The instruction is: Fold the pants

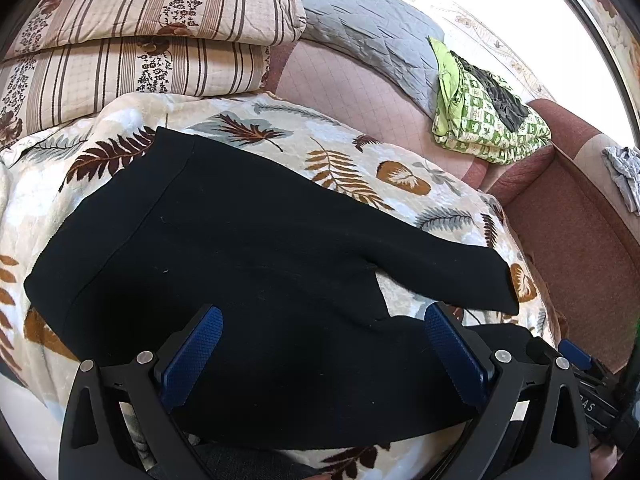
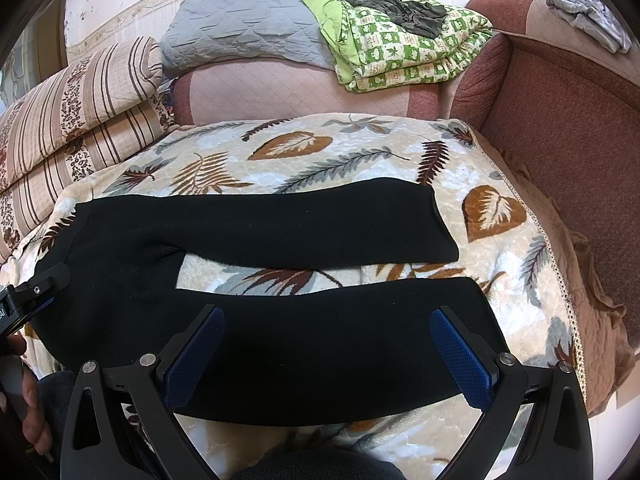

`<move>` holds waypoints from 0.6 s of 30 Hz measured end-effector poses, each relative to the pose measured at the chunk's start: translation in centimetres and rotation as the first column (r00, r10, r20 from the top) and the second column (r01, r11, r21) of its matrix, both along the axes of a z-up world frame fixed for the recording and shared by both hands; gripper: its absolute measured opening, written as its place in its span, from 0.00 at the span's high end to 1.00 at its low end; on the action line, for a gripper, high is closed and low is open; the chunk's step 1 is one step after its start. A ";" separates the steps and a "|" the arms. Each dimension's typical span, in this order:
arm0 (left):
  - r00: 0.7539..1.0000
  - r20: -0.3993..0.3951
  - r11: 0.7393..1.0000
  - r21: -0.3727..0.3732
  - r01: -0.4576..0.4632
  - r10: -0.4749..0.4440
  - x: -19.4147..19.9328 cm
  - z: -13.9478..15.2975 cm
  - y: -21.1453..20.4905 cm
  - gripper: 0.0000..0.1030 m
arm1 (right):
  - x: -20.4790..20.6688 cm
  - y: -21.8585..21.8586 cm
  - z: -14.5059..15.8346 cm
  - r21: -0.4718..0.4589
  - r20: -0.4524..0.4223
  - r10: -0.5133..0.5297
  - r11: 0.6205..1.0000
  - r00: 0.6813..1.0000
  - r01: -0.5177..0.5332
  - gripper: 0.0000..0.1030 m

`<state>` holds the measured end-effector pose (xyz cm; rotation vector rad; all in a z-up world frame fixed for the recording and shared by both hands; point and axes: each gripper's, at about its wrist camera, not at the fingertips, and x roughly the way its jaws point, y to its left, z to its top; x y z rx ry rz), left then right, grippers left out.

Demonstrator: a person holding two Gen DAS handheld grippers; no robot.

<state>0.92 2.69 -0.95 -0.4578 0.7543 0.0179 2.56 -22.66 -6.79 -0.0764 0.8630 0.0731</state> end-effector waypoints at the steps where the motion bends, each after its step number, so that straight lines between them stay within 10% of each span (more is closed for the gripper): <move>1: 1.000 0.000 1.000 0.000 0.000 0.000 0.0 0.0 0.0 0.01 | -0.1 -0.1 -0.1 0.000 0.000 -0.001 1.000 1.000 0.001 0.00; 12: 1.000 -0.002 1.000 0.024 -0.012 0.012 -0.1 0.0 -0.1 0.01 | 0.1 -0.7 -0.2 -0.035 0.007 -0.034 0.999 0.999 0.034 0.00; 18: 0.991 -0.061 0.951 0.295 -0.093 0.116 0.3 0.3 -3.5 0.01 | -0.3 0.1 0.0 -0.169 0.051 -0.148 0.973 0.988 0.155 0.00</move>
